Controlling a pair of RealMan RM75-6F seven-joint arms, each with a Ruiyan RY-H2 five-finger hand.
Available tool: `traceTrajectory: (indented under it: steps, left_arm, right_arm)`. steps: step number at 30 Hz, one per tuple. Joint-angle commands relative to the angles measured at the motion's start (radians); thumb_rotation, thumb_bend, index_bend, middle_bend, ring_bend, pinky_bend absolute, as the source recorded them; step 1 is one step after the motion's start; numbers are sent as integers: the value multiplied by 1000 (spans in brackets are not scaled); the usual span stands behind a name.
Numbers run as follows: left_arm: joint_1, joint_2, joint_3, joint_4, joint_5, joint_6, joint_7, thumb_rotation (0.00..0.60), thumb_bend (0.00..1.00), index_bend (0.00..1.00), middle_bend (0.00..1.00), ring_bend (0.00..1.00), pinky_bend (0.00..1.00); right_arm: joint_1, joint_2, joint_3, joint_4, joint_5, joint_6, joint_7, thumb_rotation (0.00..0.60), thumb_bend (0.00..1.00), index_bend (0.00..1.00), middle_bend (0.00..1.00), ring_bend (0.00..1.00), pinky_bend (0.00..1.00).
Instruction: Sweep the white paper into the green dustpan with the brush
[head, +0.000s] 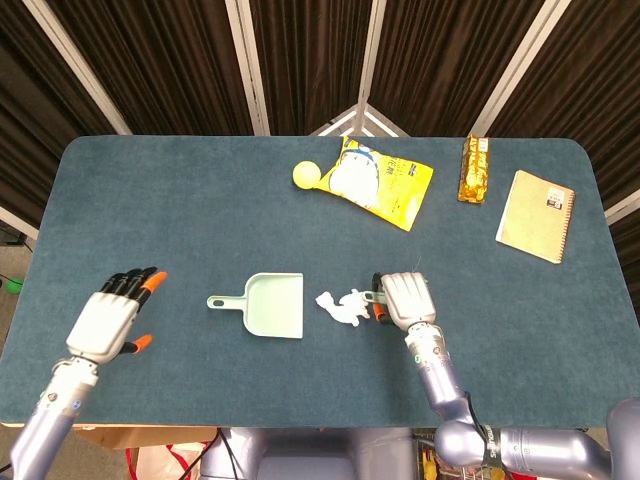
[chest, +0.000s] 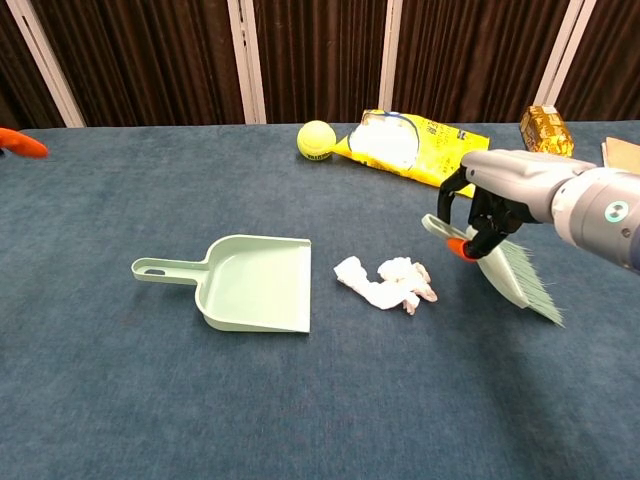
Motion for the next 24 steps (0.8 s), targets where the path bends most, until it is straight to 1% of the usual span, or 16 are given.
traceTrajectory:
  steps: [1,5,9,11,14,16,20,23,24]
  left_arm:
    - [-57,-62,-46,5,-76,-32,89,600,179,255,344,362,407]
    - [-101,-110,-71,12,-139,-55,156,600,204,305,496,496,526]
    - [-158,-181,-93,28,-250,-82,253,600,204,368,590,595,645]
    - [-179,-210,-96,35,-297,-89,290,600,205,381,608,612,673]
    - [-215,-260,-94,64,-356,-87,361,600,205,370,614,615,678]
    - [-235,-290,-95,80,-396,-82,393,600,205,365,637,633,695]
    - [-267,-332,-102,103,-458,-69,434,600,230,380,773,759,806]
    - [-287,-353,-108,117,-495,-62,451,600,254,413,878,863,902]
    - [-293,-361,-111,120,-511,-60,453,600,259,424,898,881,918]
  right_arm:
    - [4,1,-6,5,5,2,5,600,479,810,946,968,912]
    - [6,1,-10,-1,2,10,8,600,479,810,946,968,912]
    - [8,-2,-22,-7,2,19,7,600,480,810,946,968,911]
    - [9,-5,-27,-8,3,22,6,600,480,810,946,968,912]
    - [12,-8,-30,-10,5,27,6,600,482,810,946,968,912]
    - [13,-6,-30,-10,6,31,7,600,483,811,946,968,911]
    - [16,2,-32,-13,9,28,10,600,484,810,946,968,911]
    - [17,5,-34,-13,11,27,13,600,484,810,946,968,912]
    - [18,6,-35,-13,12,27,14,600,484,810,946,968,912]
